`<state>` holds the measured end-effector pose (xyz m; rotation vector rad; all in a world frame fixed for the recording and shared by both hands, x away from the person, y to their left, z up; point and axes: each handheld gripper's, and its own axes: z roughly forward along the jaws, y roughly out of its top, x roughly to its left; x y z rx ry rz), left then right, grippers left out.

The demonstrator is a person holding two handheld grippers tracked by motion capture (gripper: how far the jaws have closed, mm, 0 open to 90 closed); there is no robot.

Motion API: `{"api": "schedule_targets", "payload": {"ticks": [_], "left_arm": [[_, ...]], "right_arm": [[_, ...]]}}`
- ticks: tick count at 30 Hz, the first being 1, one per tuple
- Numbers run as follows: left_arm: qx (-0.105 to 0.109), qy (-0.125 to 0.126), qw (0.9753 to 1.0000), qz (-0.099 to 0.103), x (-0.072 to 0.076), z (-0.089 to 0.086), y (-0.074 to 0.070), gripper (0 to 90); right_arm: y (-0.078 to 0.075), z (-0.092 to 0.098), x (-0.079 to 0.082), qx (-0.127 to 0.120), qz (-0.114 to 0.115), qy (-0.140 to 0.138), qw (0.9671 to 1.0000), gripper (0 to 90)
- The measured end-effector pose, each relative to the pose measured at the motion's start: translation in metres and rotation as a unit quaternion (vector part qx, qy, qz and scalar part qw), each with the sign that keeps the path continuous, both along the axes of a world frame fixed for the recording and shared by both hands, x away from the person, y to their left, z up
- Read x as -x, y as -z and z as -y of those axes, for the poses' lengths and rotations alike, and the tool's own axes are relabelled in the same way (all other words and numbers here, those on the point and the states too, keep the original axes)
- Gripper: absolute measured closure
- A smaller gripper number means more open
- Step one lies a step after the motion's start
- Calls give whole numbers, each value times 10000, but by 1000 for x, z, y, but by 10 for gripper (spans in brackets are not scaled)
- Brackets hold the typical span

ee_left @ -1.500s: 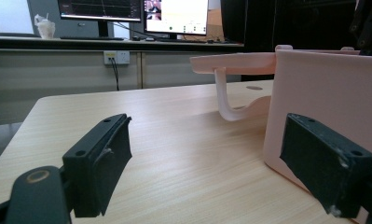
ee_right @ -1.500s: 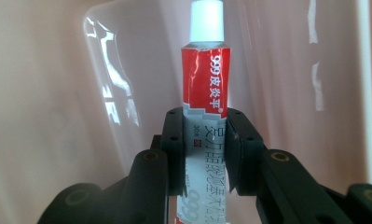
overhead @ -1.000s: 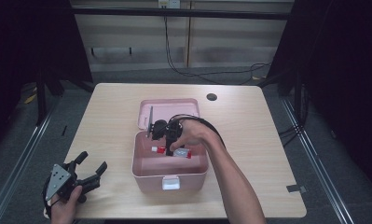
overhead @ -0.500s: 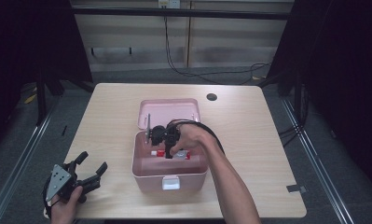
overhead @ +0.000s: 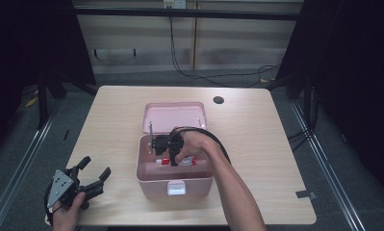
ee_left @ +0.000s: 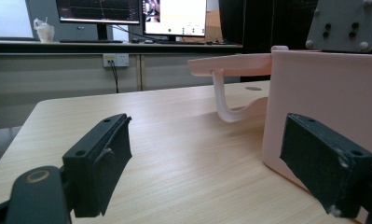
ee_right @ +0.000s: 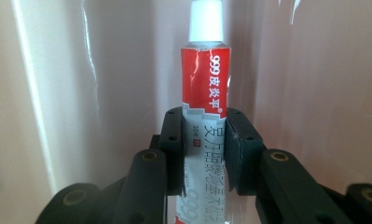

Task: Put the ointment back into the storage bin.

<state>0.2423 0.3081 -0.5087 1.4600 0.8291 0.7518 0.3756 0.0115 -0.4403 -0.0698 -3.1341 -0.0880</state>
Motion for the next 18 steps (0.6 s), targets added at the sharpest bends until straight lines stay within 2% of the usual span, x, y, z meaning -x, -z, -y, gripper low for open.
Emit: {"api": "schedule_targets", "payload": {"ticks": [2, 4, 12, 18], "left_arm": [[-4, 0, 10000, 4, 0, 0, 0, 159], [-5, -3, 10000, 8, 0, 0, 0, 159], [8, -7, 10000, 17, 0, 0, 0, 159], [-2, -16, 10000, 24, 0, 0, 0, 158]], "right_arm": [[3, -1, 0, -38, 10, -45, 10000, 716], [4, -3, 2, 23, 51, -44, 10000, 716], [8, -5, 6, 195, 384, -212, 9988, 716], [14, -9, 9, 344, 542, -150, 9978, 715]]}}
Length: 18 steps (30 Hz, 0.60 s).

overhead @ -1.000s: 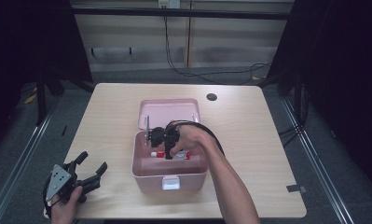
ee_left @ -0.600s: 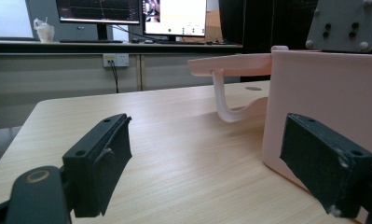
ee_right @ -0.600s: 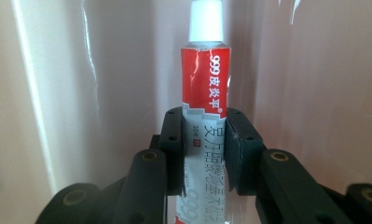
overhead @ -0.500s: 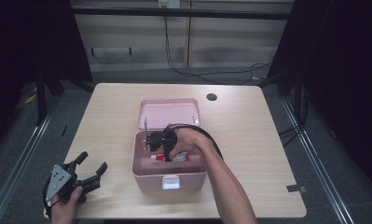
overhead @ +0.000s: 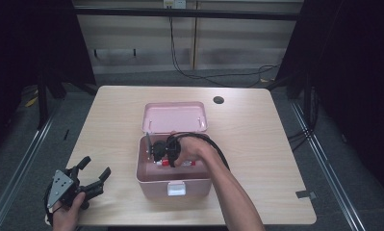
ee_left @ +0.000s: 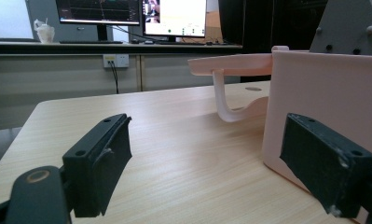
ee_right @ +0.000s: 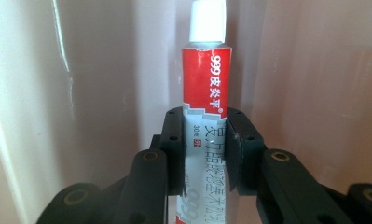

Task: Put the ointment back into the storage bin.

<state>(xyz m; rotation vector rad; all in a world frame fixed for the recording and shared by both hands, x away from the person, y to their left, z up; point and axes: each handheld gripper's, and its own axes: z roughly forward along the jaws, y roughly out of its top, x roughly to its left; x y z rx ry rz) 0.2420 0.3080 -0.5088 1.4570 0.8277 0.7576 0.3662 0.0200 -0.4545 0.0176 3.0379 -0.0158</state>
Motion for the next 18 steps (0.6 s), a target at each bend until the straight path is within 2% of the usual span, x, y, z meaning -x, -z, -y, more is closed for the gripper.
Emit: {"api": "schedule_targets", "payload": {"ticks": [16, 18], "left_arm": [[59, 9, 10000, -7, 0, 1, 0, 159], [9, -16, 10000, 19, 0, 0, 0, 159]], "right_arm": [[8, 3, -2, 39, 135, 201, 9997, 708], [9, 2, -2, 27, 159, 233, 9996, 701]]}}
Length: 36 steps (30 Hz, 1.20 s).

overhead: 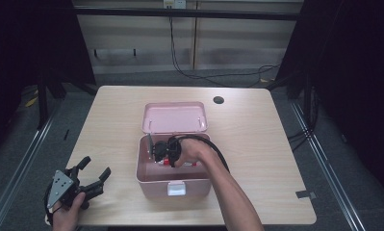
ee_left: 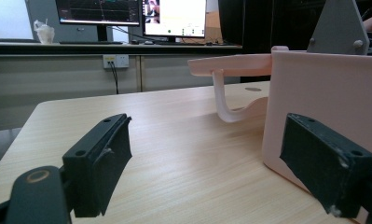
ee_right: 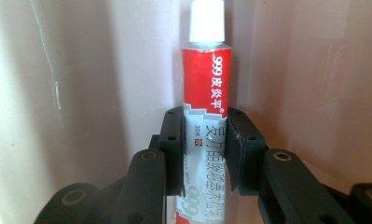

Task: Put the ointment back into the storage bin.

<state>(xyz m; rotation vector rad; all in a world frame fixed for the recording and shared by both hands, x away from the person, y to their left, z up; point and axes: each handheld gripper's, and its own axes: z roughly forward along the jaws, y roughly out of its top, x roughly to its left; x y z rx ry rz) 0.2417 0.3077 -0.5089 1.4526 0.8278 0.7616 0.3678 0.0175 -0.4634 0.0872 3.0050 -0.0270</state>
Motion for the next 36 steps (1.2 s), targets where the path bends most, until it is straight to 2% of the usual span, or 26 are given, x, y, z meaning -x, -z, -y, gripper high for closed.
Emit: {"api": "schedule_targets", "payload": {"ticks": [10, 16, 18, 20, 22, 24, 36], "left_arm": [[2, 0, 10000, 2, 0, 0, 0, 159], [-46, -42, 10000, 28, 1, 0, 0, 159], [-13, -11, 10000, 38, 1, 0, 0, 159], [11, -11, 10000, 56, 1, 0, 0, 159], [-32, -9, 10000, 45, 1, 0, 0, 159], [33, -26, 10000, 46, 1, 1, 0, 159], [-41, -52, 10000, 43, 1, 0, 0, 159]], "right_arm": [[0, 1, 2, -36, 99, 83, 9999, 678], [-1, 3, 2, -90, 118, 141, 9998, 632], [-2, 4, 2, -168, 114, 171, 9996, 609], [-4, 5, 2, -144, 106, 196, 9996, 602], [-6, 6, 2, -171, 95, 214, 9996, 595], [-7, 8, 2, -229, 62, 229, 9995, 568], [-18, 16, 2, -366, -43, 284, 9989, 471]]}}
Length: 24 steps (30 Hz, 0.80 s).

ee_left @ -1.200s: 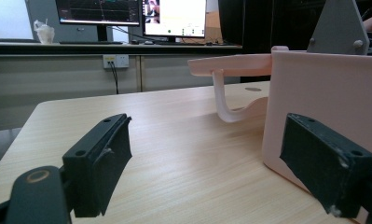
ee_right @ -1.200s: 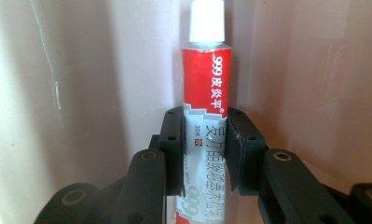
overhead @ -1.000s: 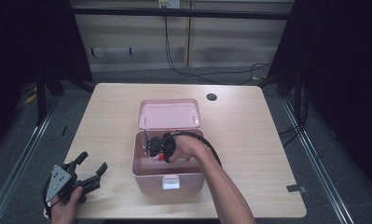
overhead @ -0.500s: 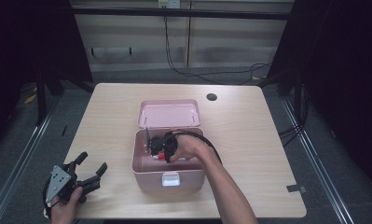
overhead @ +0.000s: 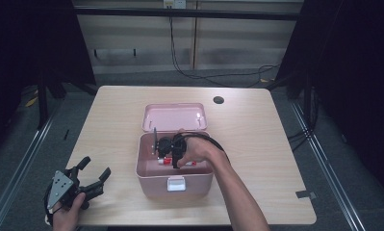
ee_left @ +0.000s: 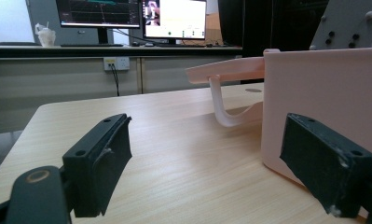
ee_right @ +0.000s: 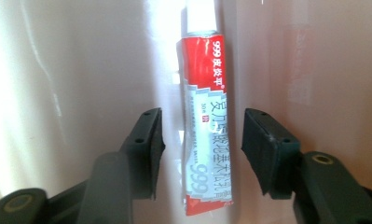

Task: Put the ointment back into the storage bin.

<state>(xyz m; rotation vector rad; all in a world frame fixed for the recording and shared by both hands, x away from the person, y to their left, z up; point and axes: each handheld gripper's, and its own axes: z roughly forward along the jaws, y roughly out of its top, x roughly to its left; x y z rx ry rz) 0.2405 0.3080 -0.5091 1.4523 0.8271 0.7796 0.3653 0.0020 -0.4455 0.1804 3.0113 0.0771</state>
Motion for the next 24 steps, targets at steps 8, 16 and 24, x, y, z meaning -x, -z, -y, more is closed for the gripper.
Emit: {"api": "schedule_targets", "payload": {"ticks": [8, 16, 24], "left_arm": [[36, 25, 10000, -4, 0, 1, 0, 159], [-1, -3, 10000, -2, 0, 0, 0, 159], [7, -6, 10000, 4, 0, 0, 0, 159]], "right_arm": [[-6, 2, 2, -41, -34, 153, 9999, 408], [-17, 6, 6, -220, -11, 206, 9995, 385], [-28, 12, 11, -410, 13, 245, 9989, 363]]}}
